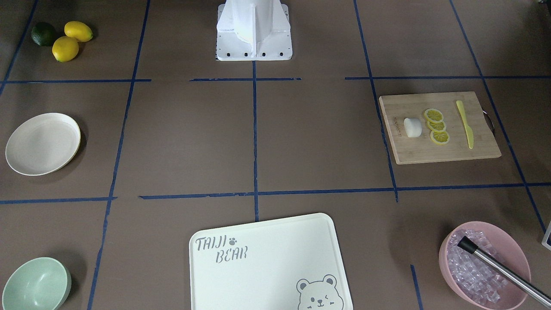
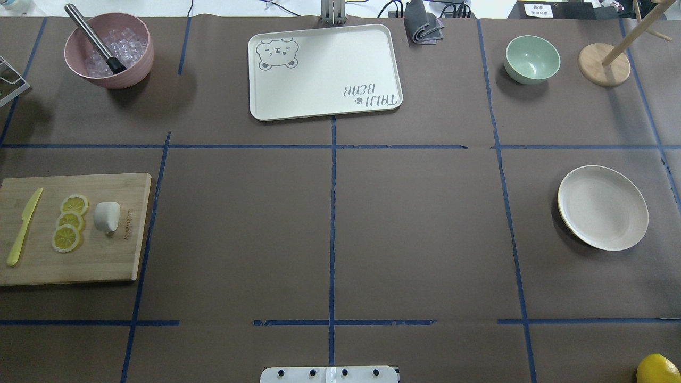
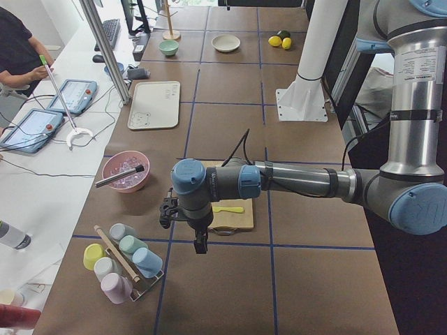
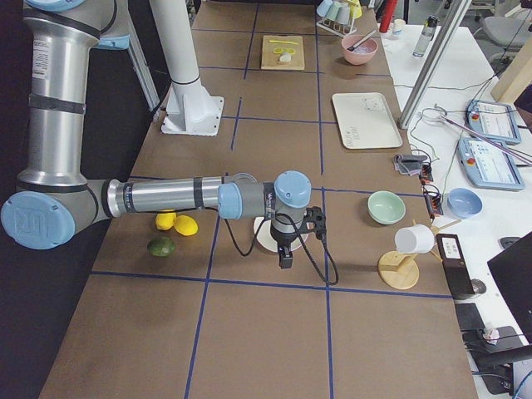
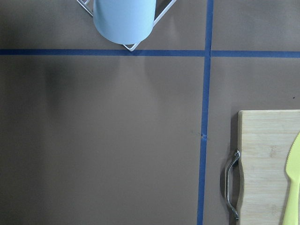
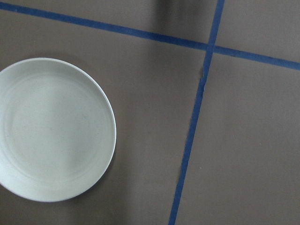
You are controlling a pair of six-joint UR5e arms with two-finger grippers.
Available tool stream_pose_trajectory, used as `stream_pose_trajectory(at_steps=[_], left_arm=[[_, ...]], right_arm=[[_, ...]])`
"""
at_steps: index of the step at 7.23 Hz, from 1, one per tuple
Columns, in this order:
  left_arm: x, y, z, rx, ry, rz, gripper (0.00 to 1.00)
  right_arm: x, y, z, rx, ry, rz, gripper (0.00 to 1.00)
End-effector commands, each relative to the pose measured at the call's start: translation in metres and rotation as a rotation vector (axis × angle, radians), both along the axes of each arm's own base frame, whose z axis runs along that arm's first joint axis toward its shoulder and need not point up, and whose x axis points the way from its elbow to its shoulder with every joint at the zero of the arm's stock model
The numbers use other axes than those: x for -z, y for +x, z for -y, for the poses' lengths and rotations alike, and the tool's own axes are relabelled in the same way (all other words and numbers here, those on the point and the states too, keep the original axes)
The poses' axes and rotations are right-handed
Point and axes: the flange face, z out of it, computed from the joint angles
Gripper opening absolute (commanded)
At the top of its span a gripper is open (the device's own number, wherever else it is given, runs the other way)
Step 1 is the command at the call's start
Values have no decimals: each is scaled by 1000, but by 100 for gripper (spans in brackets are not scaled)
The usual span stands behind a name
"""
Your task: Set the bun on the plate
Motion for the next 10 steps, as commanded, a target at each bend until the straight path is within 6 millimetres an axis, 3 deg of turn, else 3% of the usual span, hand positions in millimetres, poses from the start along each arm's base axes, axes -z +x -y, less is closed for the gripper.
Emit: stream_pose_trajectory(at_steps=[1, 2, 3, 4, 6, 10], left_arm=[[3, 0, 1, 0, 5, 0, 100], [4, 0, 2, 0, 7, 0, 100], [6, 0, 4, 0, 13, 0, 100], [8, 0, 6, 2, 35, 1, 100], [9, 0, 8, 1, 46, 1, 100], [11, 0, 10, 1, 52, 3, 100]], right_arm=[[-42, -49, 6, -73, -11, 35, 99], [-47, -79, 3, -103, -47, 54, 96], [-41, -100, 0, -131, -76, 74, 95], [-40, -111, -4, -140, -89, 84, 95], [-57, -124, -10, -113, -118, 65, 95], [-65, -128, -12, -108, -126, 46, 91]])
